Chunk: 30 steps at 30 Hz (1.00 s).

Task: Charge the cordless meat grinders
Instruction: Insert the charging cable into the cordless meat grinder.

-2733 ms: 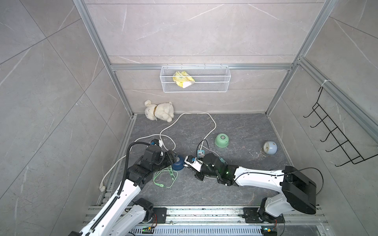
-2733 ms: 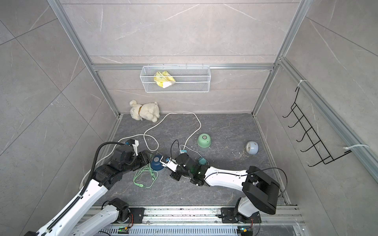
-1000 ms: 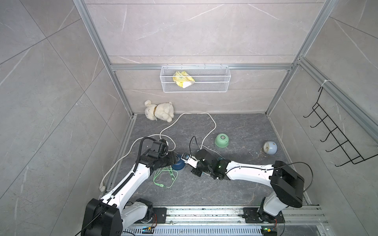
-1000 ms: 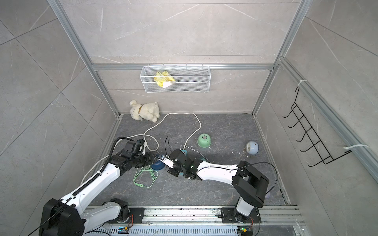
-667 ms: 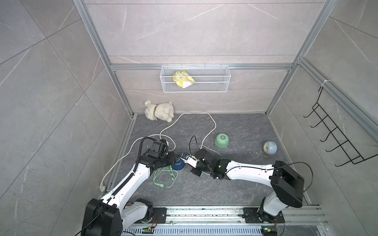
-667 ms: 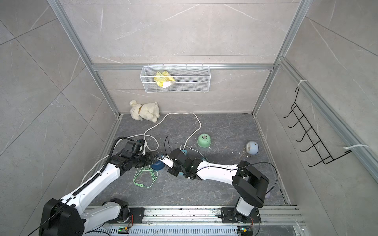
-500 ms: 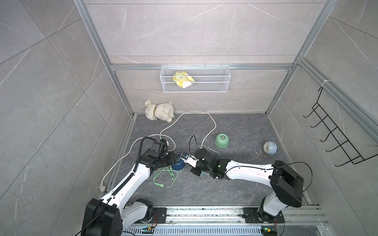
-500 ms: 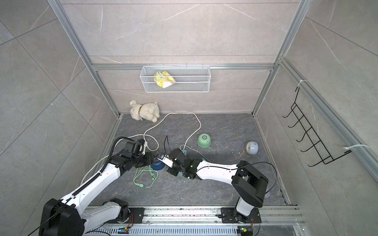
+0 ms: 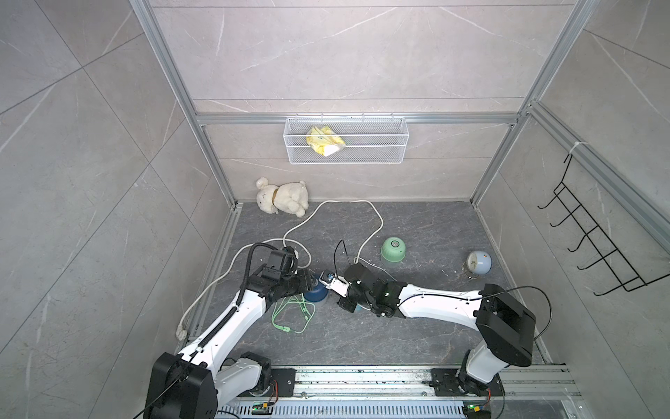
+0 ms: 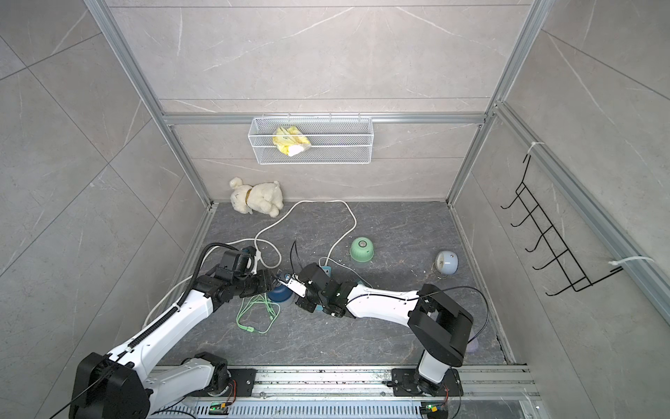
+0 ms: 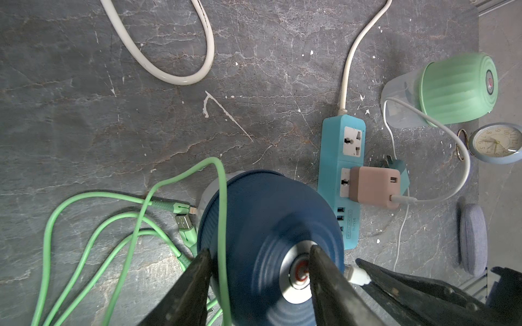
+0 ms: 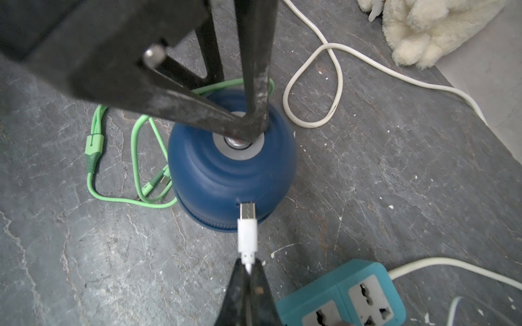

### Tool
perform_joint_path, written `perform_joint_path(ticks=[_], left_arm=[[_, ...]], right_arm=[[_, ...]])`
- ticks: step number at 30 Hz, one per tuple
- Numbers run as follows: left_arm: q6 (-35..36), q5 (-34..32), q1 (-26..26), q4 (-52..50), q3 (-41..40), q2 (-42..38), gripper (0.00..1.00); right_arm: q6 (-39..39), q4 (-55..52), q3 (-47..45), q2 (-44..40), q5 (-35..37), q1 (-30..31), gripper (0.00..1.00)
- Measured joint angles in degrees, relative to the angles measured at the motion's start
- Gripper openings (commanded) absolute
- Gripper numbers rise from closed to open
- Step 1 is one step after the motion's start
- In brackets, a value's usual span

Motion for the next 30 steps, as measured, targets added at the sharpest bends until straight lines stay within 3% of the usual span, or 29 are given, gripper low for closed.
perform_joint_path(ticks=[30], left_arm=[[1.03, 0.39, 0.59, 1.4, 0.0, 0.61, 0.52]], right_arm=[[0.02, -3.93, 2.73, 0.96, -3.82, -0.5, 0.0]])
